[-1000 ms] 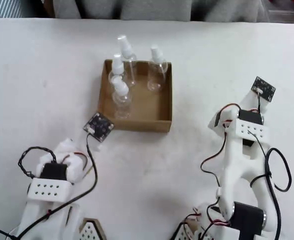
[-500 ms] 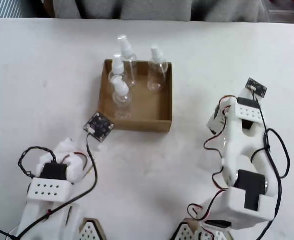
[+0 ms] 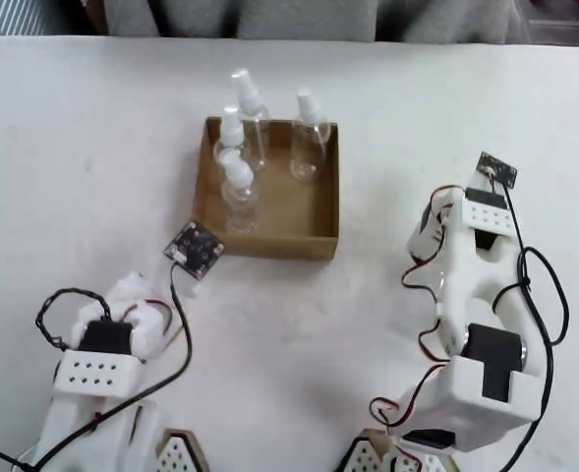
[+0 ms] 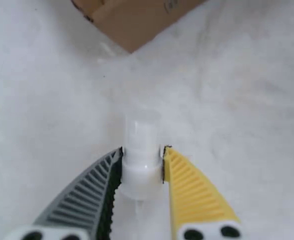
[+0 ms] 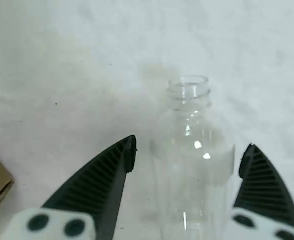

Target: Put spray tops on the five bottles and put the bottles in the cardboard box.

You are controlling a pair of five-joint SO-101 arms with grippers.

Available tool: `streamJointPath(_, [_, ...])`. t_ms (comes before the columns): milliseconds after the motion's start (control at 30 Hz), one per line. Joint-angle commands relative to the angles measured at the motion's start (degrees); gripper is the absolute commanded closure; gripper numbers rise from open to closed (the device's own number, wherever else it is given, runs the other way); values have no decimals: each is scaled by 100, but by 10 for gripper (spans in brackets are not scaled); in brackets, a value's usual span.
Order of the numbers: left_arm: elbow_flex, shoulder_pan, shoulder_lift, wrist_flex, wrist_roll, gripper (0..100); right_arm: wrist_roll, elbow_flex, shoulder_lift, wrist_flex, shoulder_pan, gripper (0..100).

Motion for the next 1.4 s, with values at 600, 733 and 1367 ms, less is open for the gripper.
streamJointPath(600, [-44, 84, -119, -105, 26, 980, 70, -1178, 1226, 356, 13, 697])
streamJointPath(733, [-44, 84, -119, -105, 26, 980, 396, -1187, 1288, 382, -40, 709])
streamJointPath(1367, [-44, 84, -119, -105, 26, 980, 1222, -1811, 1262, 1341, -31, 982])
